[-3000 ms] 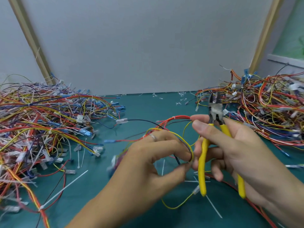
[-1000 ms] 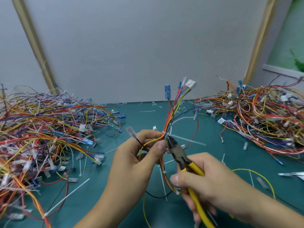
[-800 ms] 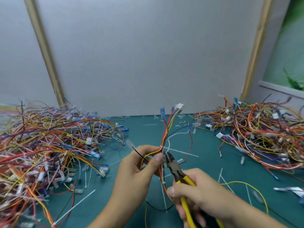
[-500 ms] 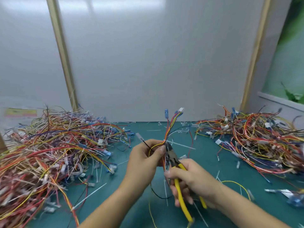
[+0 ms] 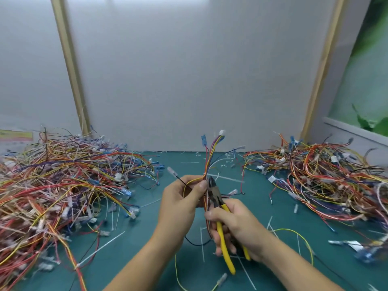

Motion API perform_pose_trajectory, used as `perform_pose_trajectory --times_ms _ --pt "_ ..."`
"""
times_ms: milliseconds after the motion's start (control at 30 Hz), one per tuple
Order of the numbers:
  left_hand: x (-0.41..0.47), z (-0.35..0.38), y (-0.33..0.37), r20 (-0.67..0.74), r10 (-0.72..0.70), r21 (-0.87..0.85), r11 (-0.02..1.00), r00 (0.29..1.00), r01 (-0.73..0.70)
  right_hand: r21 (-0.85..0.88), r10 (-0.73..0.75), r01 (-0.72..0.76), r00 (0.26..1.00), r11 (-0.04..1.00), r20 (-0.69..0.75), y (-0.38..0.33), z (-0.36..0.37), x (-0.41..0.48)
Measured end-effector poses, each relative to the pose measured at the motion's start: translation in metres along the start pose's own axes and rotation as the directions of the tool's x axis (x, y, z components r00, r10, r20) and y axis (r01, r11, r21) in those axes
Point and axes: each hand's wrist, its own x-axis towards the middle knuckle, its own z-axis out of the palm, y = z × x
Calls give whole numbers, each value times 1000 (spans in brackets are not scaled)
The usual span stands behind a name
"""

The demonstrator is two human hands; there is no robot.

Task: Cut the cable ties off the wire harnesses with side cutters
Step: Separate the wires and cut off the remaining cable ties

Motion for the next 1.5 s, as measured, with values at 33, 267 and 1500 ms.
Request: perform_pose_trajectory --times_ms 33,267,1500 --pt "-1 0 0 7 7 5 1000 1000 -7 -8 -4 4 1000 1000 10 0 0 0" --pt "-6 -3 6 1 29 -29 999 1000 -29 -7 -45 45 998 999 43 0 3 -2" --pt "-10 -2 9 22 68 1 998 997 -68 94 -119 114 992 989 47 3 4 -2"
